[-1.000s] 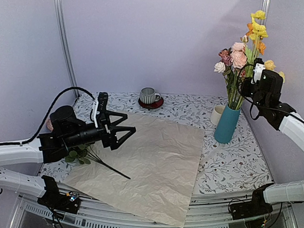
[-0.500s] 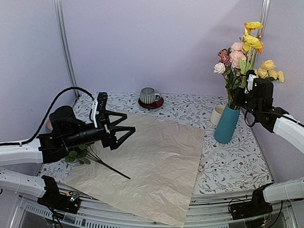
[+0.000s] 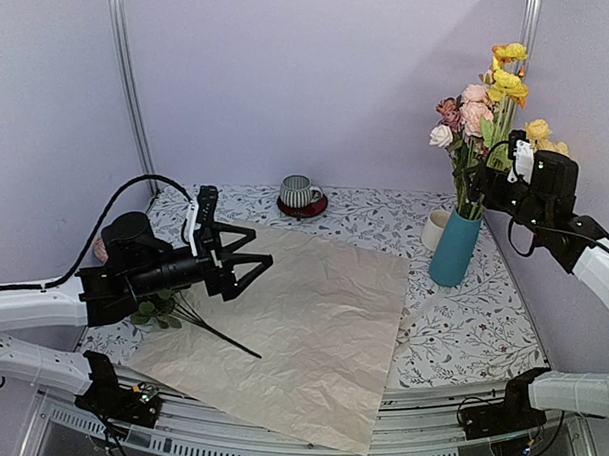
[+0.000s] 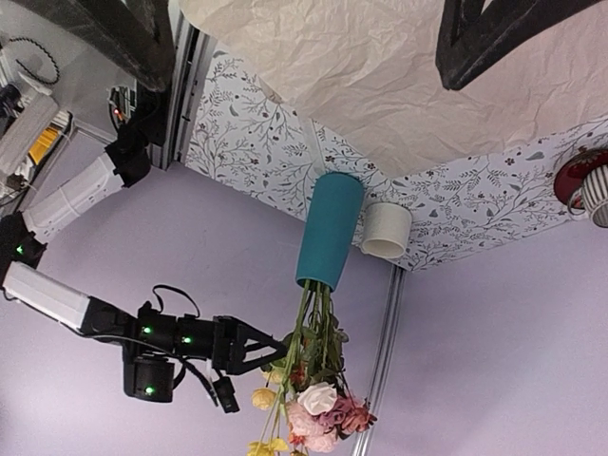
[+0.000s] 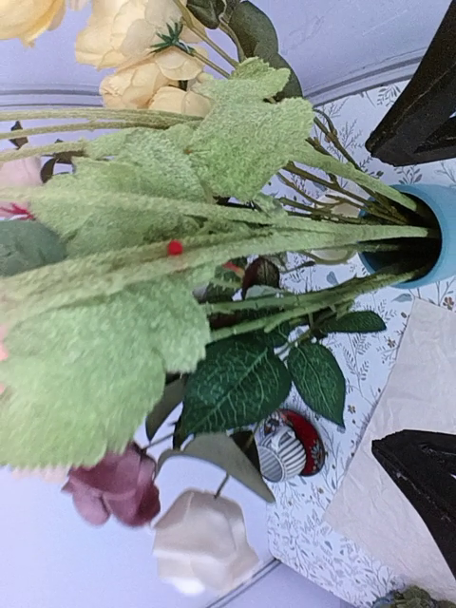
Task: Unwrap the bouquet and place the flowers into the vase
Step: Place the fake flower in the vase, then pick up the fake flower from the flattened wrapping paper.
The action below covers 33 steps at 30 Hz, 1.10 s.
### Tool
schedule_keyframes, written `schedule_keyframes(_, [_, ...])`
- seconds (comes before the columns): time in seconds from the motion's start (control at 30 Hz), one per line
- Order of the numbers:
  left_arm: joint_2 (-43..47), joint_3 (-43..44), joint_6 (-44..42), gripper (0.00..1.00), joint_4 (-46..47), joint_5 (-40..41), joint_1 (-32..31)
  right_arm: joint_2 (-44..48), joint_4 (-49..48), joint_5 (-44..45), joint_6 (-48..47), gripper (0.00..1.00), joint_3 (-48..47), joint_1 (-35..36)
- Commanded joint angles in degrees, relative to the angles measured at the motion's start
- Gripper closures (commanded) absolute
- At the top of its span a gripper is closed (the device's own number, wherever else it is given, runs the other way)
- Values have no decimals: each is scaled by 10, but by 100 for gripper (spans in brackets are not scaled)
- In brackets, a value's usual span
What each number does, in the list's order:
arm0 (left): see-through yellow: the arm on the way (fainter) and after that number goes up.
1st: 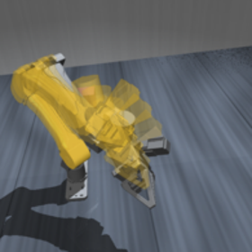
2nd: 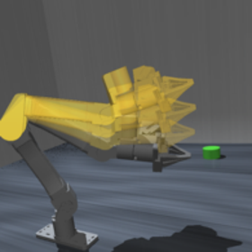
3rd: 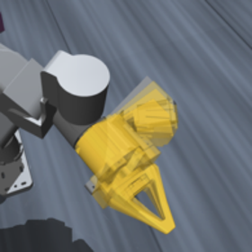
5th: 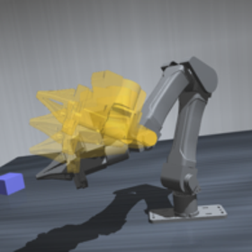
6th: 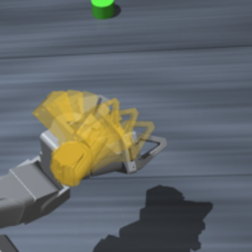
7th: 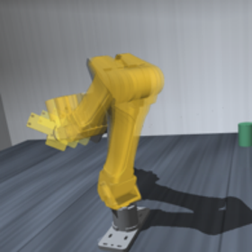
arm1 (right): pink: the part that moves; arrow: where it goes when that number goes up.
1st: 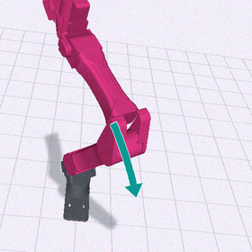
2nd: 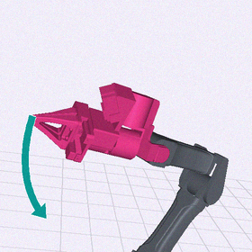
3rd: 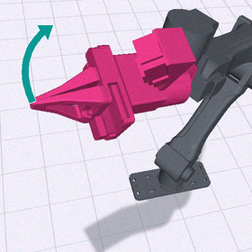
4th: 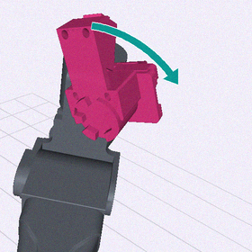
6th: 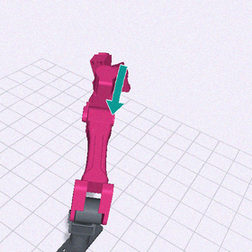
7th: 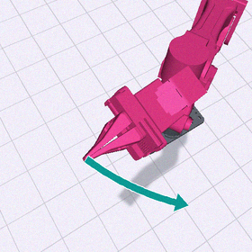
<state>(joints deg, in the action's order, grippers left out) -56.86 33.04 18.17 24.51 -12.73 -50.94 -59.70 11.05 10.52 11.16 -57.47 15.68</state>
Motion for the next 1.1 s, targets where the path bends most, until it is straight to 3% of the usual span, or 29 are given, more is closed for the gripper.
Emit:
schedule_keyframes(0.0, [-4, -5, -2, 2, 3, 3, -5, 50, 30, -77, -5, 1, -16, -1])
schedule_keyframes(0.33, [-19, 5, 7, 2, 6, -1, -5, 74, 59, -189, 10, 1, -8, 2])
schedule_keyframes(0.53, [-23, 6, 11, 2, 7, 0, -5, 105, -15, -297, 3, 1, 58, 23])
schedule_keyframes(0.87, [-39, 16, 9, 2, 6, -1, -5, 124, -103, -359, 4, 1, 126, 59])
schedule_keyframes(1.07, [-46, 16, 15, 2, 0, 21, -5, 91, -130, -335, -23, 1, 141, 156])
